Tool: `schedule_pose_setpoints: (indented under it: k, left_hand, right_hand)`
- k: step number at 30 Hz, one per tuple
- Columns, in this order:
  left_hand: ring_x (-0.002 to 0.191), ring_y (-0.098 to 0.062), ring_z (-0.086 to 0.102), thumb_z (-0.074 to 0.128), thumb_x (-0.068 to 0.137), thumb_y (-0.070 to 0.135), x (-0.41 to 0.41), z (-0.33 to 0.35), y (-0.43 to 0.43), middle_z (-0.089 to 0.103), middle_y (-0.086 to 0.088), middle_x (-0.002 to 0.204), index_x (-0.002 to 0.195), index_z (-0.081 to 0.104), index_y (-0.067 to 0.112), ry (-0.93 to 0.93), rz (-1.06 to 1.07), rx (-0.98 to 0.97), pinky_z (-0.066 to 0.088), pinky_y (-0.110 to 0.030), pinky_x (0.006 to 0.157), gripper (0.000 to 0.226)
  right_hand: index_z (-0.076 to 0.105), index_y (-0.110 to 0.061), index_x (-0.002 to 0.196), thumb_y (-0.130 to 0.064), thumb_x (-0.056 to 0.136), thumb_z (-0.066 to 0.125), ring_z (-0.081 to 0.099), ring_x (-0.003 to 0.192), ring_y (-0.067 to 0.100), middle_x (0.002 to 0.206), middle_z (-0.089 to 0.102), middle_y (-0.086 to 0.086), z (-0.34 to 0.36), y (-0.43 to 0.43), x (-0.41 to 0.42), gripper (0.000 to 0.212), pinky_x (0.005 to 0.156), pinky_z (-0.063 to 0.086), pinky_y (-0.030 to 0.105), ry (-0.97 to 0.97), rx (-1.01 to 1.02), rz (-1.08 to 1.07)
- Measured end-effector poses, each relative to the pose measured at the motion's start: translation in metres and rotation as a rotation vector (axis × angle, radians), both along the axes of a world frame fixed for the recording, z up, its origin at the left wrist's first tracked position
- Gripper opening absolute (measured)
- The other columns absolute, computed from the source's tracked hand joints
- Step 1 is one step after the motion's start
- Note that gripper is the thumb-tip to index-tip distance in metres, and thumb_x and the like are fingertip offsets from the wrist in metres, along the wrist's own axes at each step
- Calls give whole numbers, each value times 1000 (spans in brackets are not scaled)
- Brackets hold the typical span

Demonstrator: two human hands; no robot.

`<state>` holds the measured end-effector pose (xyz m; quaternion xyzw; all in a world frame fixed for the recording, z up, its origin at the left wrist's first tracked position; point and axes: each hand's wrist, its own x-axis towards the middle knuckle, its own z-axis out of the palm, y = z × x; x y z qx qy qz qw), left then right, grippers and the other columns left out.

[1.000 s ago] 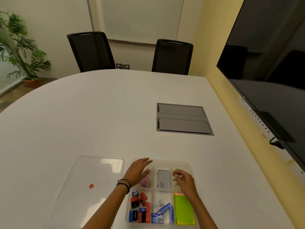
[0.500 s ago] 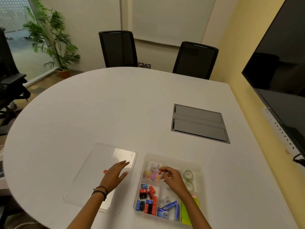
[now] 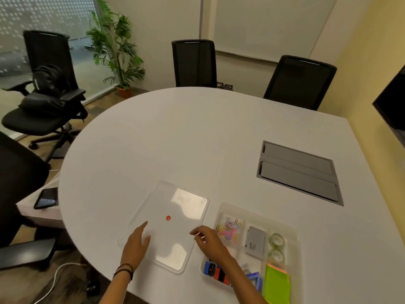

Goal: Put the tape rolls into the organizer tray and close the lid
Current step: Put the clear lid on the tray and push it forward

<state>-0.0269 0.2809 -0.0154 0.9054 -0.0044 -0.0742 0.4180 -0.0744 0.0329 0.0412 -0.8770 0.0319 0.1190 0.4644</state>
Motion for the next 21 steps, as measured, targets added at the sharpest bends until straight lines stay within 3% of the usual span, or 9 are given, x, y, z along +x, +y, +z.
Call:
schedule_pose_setpoints:
  k: [6, 10, 14, 21]
  left_hand:
    - [129, -30, 36, 54, 91, 9, -12, -15, 22, 41, -14, 141, 136, 38, 9, 17, 59, 75, 31, -43, 107, 48]
    - [134, -29, 28, 53, 92, 12, -4, -19, 36, 35, -14, 145, 138, 34, 8, 61, 75, 110, 27, -41, 109, 50]
    - [137, -27, 22, 50, 94, 19, 8, -25, 57, 24, -13, 150, 142, 24, 8, 151, 2, 223, 22, -38, 111, 56]
    - [135, -25, 26, 49, 94, 21, 22, -27, 75, 23, -10, 150, 144, 20, 13, 258, -120, 239, 23, -37, 111, 59]
  right_hand:
    - [54, -12, 116, -15, 92, 41, 50, 111, 21, 124, 53, 11, -18, 23, 2, 27, 96, 38, 29, 150, -190, 211]
    - [47, -11, 127, -18, 93, 41, 34, 132, 26, 143, 35, 13, -26, 32, -2, 35, 108, 31, 37, 233, -366, 359]
    - [47, -12, 129, -17, 92, 44, 16, 142, 25, 156, 8, 12, -36, 36, -8, 37, 114, 24, 38, 221, -465, 376]
    - [44, -15, 132, -12, 93, 40, 13, 142, 28, 155, 5, 15, -42, 41, -13, 40, 116, 21, 40, 224, -567, 450]
